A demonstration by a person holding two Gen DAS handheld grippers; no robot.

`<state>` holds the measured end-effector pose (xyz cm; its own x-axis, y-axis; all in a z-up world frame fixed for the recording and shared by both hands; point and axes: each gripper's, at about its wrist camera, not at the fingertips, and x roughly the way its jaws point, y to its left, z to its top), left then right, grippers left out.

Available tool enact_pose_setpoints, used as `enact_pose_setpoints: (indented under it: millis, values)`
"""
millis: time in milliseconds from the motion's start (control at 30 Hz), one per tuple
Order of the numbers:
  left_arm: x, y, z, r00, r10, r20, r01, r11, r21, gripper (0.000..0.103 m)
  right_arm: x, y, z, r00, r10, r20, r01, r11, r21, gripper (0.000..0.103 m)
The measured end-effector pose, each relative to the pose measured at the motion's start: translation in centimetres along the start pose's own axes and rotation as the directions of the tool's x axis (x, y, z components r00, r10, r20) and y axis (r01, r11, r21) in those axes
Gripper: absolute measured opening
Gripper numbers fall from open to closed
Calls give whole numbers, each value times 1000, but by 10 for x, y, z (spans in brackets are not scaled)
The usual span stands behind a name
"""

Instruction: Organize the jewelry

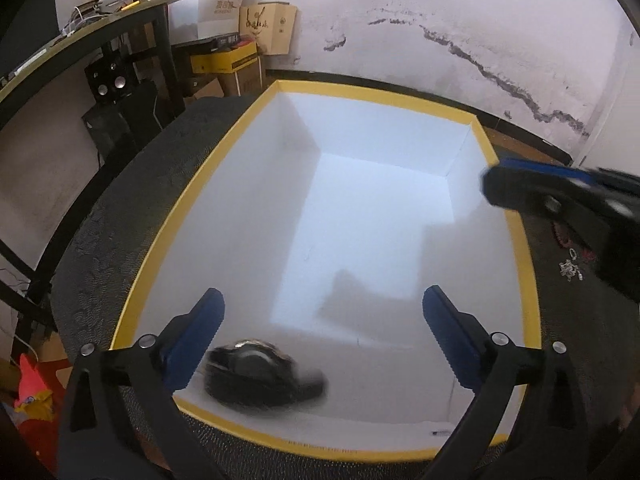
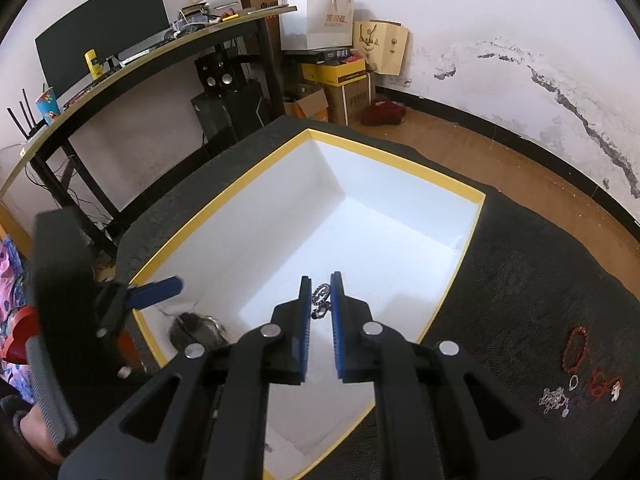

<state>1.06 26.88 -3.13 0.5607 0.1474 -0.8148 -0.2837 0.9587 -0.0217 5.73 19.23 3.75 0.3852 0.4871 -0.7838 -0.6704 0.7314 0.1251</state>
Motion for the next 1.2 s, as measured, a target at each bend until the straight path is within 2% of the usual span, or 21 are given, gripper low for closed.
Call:
enact_pose_setpoints:
  millis: [233,400,567,800,933,967,1033,1067,1100,1200]
  values:
    - [-21,12,-4,999,-13,36,13,1000,-24,97,52,-1,27,994,-11,-113,13,1000,19,10]
    - [-27,21,-6,999,-17,44,18,999,-38,97,103,-6,39,973,-26,-230,42,997,64,10]
    - [-27,26,-6,999,-15,43,16,999,-41,97,129,-2,39,951,-58,-304,79,995,58,10]
    - [-31,36,-6,998,-21,55,25,997,-70,97,140,1,33,939,-84,-332,107,993,52,10]
    - [-33,41,-7,998,-29,53,33,996,-79,97,135,9,36,943,-137,-303,142,990,-3,11]
    - [-33,42,-7,998,-30,54,34,996,-78,97,131,10,37,947,-140,-288,143,990,-10,13]
    - [-34,42,-7,998,-24,57,29,996,-83,97,125,9,38,956,-127,-265,131,991,-3,58]
    - [-34,43,-7,998,-24,56,29,996,-88,97,118,8,38,966,-103,-238,110,994,15,90]
    - [-33,43,-6,998,-27,56,32,995,-93,97,113,8,39,973,-84,-214,92,995,25,95]
    - [-33,41,-4,998,-28,61,33,995,-98,97,99,10,42,977,-99,-188,99,995,-9,95]
